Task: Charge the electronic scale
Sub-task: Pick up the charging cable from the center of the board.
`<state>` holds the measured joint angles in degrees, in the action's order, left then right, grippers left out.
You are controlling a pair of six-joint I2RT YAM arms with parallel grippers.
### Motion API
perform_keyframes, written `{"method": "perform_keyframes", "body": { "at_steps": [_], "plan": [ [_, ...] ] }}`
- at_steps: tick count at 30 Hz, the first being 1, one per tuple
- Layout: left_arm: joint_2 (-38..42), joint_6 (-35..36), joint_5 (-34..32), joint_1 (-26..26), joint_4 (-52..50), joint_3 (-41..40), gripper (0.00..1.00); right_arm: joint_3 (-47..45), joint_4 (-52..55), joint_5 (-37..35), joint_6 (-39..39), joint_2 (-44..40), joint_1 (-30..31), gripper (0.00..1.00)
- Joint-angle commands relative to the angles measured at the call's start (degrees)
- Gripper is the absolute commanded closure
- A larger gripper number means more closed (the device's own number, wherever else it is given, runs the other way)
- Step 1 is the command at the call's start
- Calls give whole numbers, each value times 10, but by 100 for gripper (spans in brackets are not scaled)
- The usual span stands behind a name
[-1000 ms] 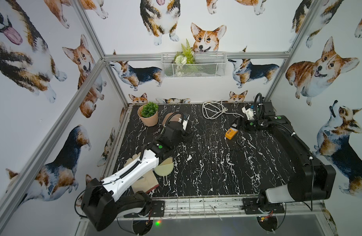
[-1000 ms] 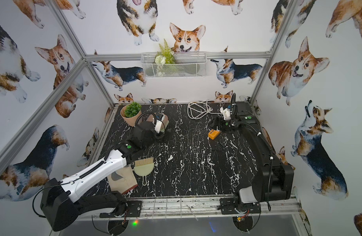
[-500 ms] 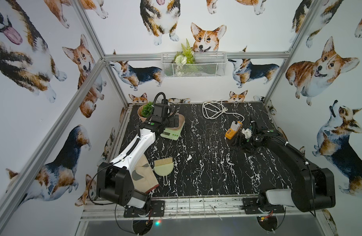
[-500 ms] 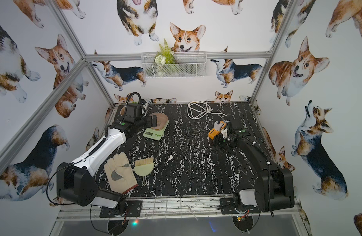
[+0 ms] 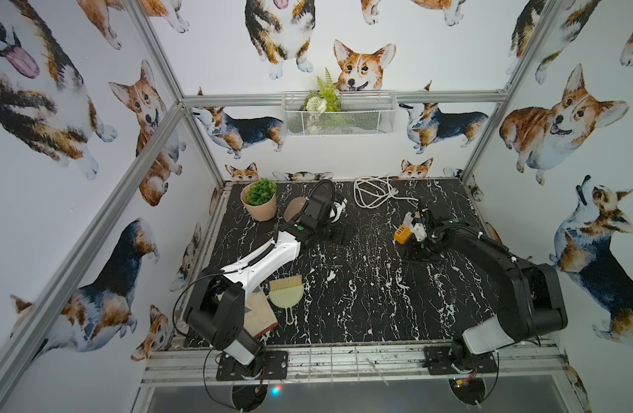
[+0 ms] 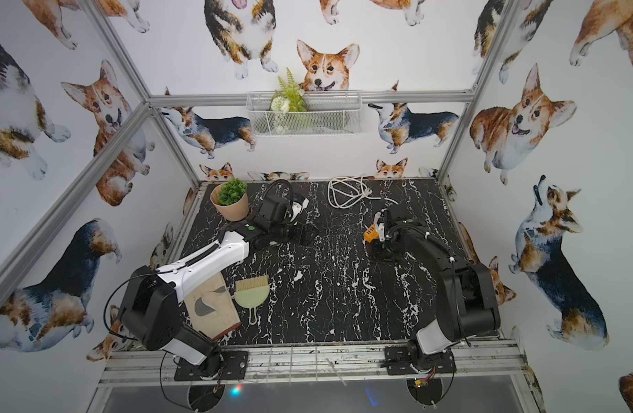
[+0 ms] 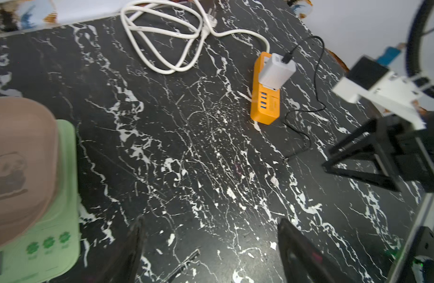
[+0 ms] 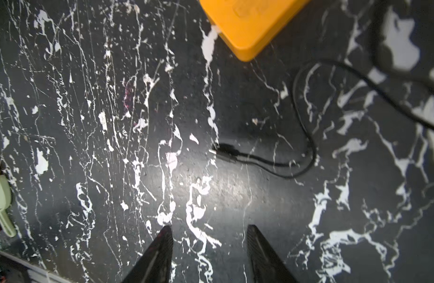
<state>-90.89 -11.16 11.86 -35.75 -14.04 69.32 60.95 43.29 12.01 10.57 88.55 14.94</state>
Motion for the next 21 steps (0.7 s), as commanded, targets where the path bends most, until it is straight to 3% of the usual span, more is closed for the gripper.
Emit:
{"method": "perform_keyframes", "body": {
  "at_steps": [1,7,19,21],
  "plan": [
    [-8,-2,26,-11,9,6,15,29,20,-55,-62,43,11,47],
    [-9,-11,22,-22,-6,0,19,56,44,-82,-151,97,35,47],
    [18,-10,52,-30,3,-18,20,66,46,-110,-241,146,34,45],
    [23,-7,56,-32,7,-19,20,66,44,-86,-254,152,35,45]
  ]
}}
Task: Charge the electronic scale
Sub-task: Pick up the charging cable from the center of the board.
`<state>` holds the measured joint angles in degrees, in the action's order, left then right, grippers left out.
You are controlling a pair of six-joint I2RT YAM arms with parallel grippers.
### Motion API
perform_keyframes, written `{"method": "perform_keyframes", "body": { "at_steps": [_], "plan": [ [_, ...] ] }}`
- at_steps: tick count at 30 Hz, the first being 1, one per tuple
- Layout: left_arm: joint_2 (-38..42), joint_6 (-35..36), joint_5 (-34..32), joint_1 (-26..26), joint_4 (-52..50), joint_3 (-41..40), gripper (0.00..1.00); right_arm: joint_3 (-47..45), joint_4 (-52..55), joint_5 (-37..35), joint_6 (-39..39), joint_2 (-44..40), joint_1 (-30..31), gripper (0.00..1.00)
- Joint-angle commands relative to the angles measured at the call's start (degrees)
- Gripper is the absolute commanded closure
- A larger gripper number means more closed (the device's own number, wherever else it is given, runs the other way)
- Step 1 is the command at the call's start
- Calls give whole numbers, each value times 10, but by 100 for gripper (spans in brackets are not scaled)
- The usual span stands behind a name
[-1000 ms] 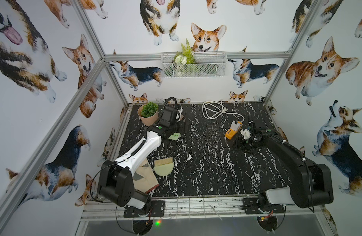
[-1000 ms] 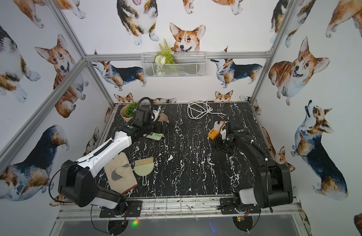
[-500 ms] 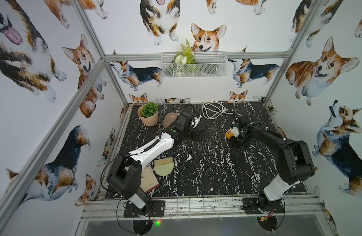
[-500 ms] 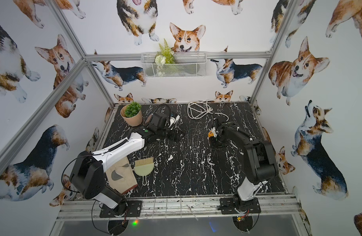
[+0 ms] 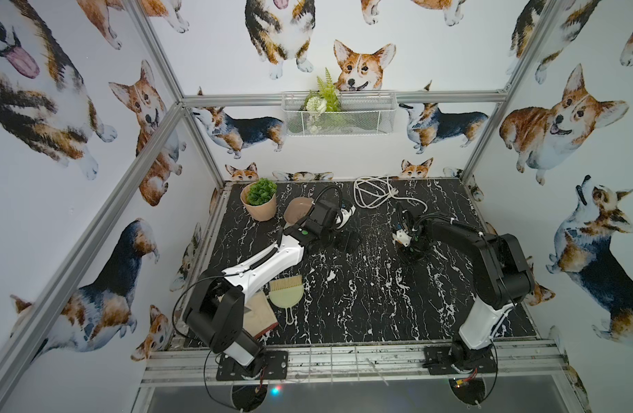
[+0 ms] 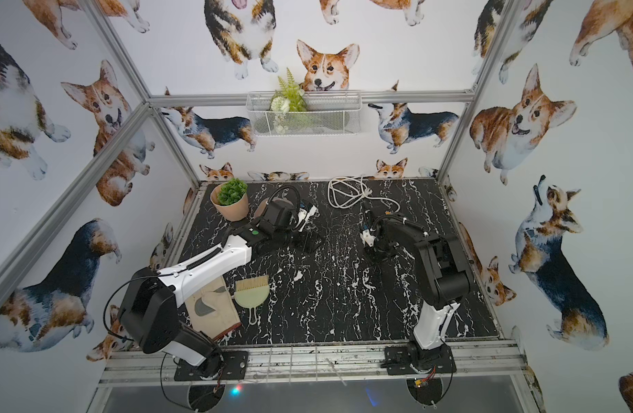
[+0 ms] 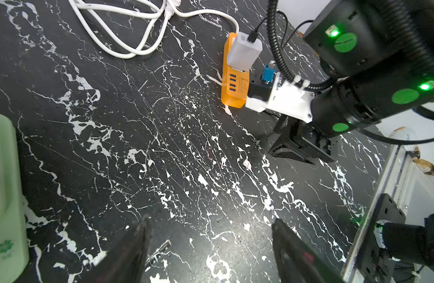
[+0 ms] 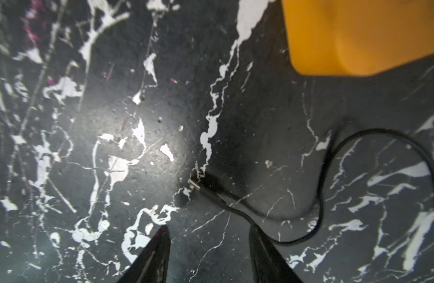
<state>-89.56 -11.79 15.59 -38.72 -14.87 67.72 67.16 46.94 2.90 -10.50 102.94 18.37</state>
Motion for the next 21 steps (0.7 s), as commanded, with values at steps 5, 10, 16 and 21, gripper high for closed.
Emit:
{"method": "perform_keyframes", "body": {
  "at_steps": [5,10,16,21],
  "plan": [
    [10,6,19,-5,6,-4,20,-7,-6,-13,-47,15,1,45],
    [24,-1,42,-6,36,-21,20,-10,-9,0,-42,26,0,50],
    [39,3,50,-6,43,-24,19,-1,-11,-5,-34,42,0,57],
    [38,4,51,-6,38,-24,19,5,-12,4,-31,24,1,54]
  ]
}}
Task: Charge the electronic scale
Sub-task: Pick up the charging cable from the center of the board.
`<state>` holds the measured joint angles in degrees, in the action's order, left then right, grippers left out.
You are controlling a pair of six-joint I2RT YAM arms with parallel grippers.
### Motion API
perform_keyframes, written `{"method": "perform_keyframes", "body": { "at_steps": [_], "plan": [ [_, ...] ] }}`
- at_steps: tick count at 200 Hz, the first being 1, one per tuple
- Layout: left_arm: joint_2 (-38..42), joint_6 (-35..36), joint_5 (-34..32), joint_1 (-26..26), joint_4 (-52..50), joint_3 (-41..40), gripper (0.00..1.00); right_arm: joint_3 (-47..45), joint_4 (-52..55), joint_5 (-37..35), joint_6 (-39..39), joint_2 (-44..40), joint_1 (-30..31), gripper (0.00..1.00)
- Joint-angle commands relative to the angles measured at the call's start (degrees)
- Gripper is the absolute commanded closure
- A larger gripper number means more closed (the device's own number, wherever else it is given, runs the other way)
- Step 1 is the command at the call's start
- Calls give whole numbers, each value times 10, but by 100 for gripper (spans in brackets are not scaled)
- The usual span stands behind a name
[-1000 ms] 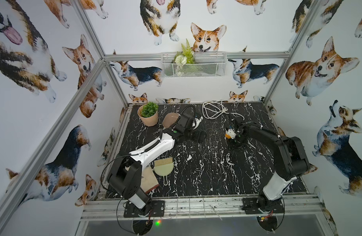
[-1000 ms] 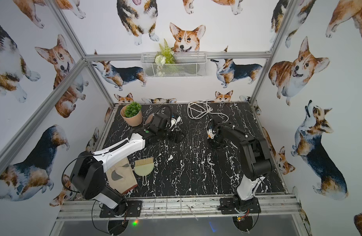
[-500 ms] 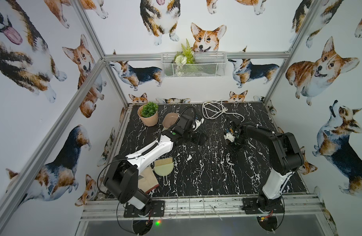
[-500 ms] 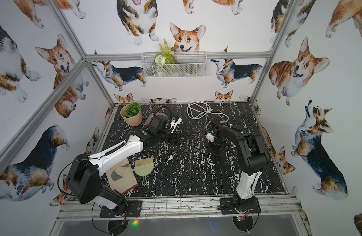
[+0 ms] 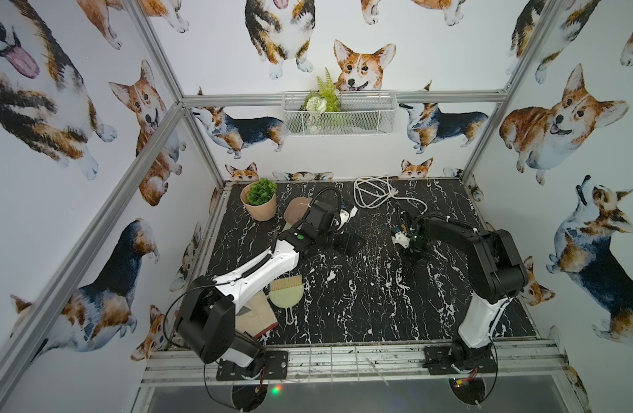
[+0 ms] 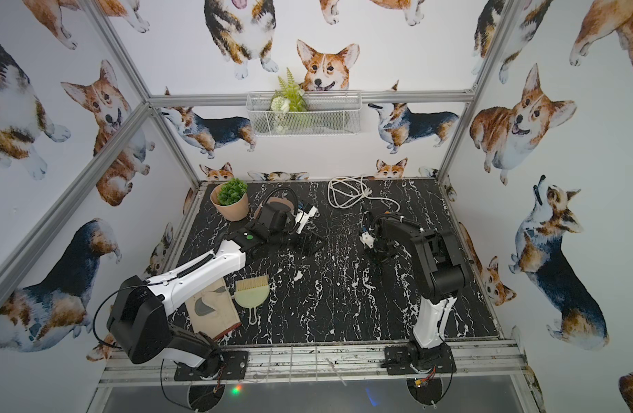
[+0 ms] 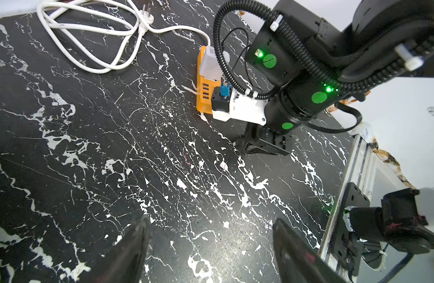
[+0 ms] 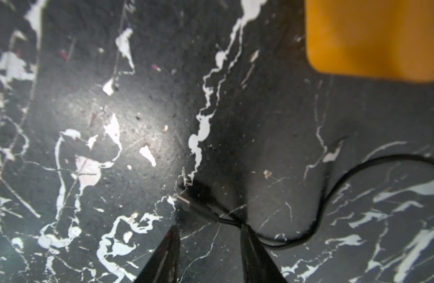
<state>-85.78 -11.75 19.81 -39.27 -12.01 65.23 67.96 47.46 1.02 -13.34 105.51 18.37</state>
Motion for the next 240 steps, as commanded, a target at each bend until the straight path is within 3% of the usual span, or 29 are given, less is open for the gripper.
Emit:
{"method": "perform_keyframes", "body": {
  "at_steps": [1,24,49,98,197,240],
  "plan": [
    [-2,3,11,0,9,1,19,-3,-18,31,-4,-8,0,54],
    [-8,-1,15,-1,11,5,19,-7,-26,57,-12,-38,4,54],
    [-11,-4,20,-1,11,9,18,-14,-35,30,-18,-52,4,52],
    [-10,-4,24,-5,11,6,18,-4,-35,-5,-32,-33,4,48],
    [7,-12,36,-5,14,3,18,4,-27,13,-33,16,-2,47],
    [15,-16,37,-5,17,-3,18,7,-27,37,-21,30,-9,55]
  ]
}}
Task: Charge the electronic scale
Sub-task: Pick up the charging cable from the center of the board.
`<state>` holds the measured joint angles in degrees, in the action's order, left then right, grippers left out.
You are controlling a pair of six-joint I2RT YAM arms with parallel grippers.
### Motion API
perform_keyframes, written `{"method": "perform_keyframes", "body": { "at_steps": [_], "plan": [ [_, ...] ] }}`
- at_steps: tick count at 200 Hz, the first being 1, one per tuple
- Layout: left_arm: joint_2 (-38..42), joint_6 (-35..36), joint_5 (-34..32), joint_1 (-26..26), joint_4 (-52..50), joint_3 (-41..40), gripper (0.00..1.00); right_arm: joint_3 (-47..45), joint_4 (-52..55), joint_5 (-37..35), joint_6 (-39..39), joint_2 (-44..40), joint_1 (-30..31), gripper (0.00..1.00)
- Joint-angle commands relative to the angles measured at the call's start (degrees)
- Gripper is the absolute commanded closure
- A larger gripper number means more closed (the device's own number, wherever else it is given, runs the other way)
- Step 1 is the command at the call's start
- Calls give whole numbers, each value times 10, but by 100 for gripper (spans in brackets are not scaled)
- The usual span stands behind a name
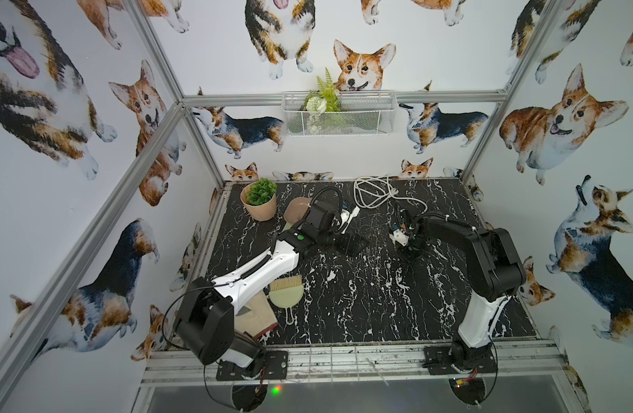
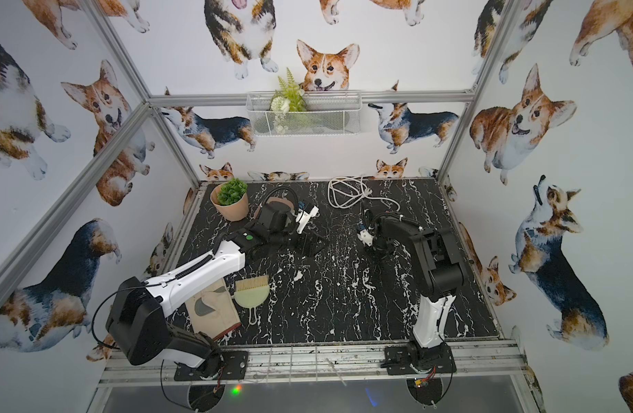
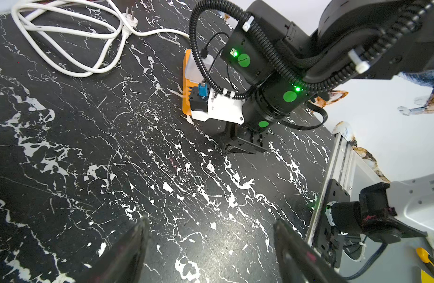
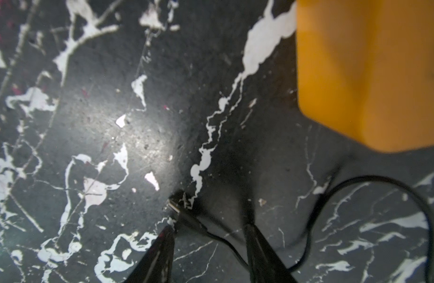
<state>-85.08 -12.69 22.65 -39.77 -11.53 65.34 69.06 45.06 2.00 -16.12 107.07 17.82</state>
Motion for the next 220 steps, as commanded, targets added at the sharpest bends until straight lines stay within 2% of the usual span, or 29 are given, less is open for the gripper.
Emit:
{"method": "perform_keyframes", "body": {
  "at_steps": [1,33,61,76,125,143,153,171,189,220],
  "plan": [
    [9,-7,8,0,12,-5,18,-4,-3,28,7,15,-4,56],
    [15,-4,5,1,13,-12,17,-2,-4,47,18,8,-6,82],
    [11,-7,7,0,20,-23,16,-6,-10,79,28,-8,-6,95],
    [9,-10,8,0,26,-33,16,-7,-14,98,39,-16,-5,99],
    [-11,-36,12,7,36,-52,15,-49,-69,240,55,-88,-5,100],
    [-20,-85,107,33,106,-82,14,-65,-94,295,59,-124,-5,100],
    [-30,-102,122,38,113,-83,14,-75,-109,327,59,-141,-4,100],
    [-56,-99,153,39,101,-66,14,-94,-136,384,55,-164,-2,100],
    [-95,-90,224,39,90,-30,18,-92,-127,431,37,-164,3,99],
    [-156,-54,266,49,22,35,24,-77,-96,469,15,-153,14,98]
  ]
}}
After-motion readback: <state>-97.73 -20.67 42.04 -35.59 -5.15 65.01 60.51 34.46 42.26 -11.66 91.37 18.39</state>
